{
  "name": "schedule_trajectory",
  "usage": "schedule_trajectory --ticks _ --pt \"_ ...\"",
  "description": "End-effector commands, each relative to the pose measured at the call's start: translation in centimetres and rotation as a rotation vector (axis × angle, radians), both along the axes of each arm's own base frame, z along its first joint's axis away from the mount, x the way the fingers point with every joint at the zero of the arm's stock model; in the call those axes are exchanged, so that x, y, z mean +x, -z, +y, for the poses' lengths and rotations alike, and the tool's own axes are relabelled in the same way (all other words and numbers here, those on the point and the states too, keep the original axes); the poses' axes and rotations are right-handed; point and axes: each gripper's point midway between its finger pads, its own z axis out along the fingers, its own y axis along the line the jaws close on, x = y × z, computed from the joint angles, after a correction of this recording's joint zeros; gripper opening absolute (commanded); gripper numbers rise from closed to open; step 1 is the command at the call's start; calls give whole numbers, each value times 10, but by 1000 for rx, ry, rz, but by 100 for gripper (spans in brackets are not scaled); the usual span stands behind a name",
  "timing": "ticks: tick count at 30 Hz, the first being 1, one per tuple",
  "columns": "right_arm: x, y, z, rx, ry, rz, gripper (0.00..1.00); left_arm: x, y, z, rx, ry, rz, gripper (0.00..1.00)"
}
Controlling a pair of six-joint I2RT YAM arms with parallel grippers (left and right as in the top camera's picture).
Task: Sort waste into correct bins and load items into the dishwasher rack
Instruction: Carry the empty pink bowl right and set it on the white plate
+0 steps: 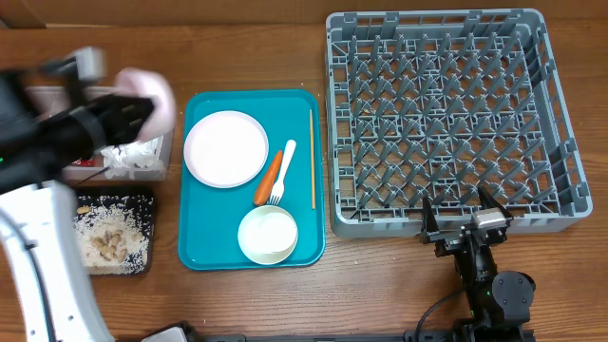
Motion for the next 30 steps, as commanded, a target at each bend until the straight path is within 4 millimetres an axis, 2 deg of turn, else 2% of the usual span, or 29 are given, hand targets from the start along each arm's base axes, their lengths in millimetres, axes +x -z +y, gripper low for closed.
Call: schedule_trajectory --ticks 1,5,6,8,13,18,20,30 --pt "0 2 0 0 -1 -4 100 21 -1 -23 210 -188 18 4" --pt "0 2 0 0 -1 -4 100 39 19 -65 426 -201 3 4" --pt "0 2 0 0 -1 -4 100 45 36 -82 498 -191 20 4" --pt "0 2 0 0 -1 -4 100 51 59 -96 569 -178 54 5" --pt "0 2 0 0 -1 -4 100 70 130 -106 644 -155 197 6" --pt "0 2 0 0 -1 -4 100 74 177 -111 648 -107 303 4" --pt "0 2 0 0 -1 -4 100 74 187 -111 654 -99 324 4" --pt "0 2 0 0 -1 -4 100 76 203 -105 668 -106 360 12"
